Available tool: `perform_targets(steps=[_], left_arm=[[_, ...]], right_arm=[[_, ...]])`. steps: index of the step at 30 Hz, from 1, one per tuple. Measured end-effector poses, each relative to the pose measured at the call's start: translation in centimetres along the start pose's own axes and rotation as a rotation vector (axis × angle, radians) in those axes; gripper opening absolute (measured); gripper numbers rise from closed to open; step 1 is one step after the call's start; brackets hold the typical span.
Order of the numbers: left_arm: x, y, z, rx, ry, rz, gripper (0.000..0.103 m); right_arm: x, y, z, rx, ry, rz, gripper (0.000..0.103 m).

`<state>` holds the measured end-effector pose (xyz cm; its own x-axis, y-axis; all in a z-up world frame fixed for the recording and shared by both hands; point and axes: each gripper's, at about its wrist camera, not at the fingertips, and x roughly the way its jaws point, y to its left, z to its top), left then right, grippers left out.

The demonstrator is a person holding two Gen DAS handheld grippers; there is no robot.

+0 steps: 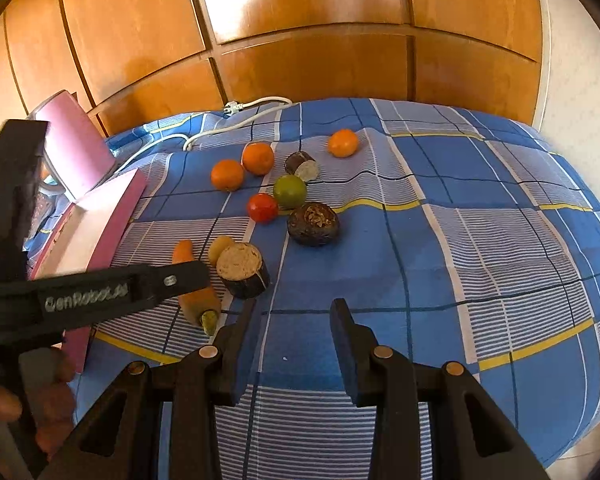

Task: Organize fruits
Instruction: 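Grasp the carrot with the left tool while the right tool grasps the brown cut slice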

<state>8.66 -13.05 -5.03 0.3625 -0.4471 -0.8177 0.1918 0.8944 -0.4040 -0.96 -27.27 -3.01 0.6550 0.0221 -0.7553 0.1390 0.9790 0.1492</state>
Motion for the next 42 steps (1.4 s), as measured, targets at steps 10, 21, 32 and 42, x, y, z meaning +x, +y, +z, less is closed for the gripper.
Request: perform_targets(steps=[10,21,32,42], left_arm=[[-1.1,0.5,-1.0,0.116,-0.044,-0.034,0.02],[-0.9,1.4,-0.6,0.09,-0.016,-0.043,0.035],[-0.1,1.4,-0.3,0.046,0.011,-0.057,0.042],[1.3,0.4,0.1,0.0,0.038,-0.041,0.042]], right_arm=[[1.1,-0.6,0.3,-0.013,0.022,0.058,0.037],[3.6,2.9,1.2,-0.16,0.035,0.133,0.037],[6.0,2.8,1.8,-0.219,0.023,0.13,0.035],[4.3,0.6,0.0,-0.155,0.006,0.063,0.036]])
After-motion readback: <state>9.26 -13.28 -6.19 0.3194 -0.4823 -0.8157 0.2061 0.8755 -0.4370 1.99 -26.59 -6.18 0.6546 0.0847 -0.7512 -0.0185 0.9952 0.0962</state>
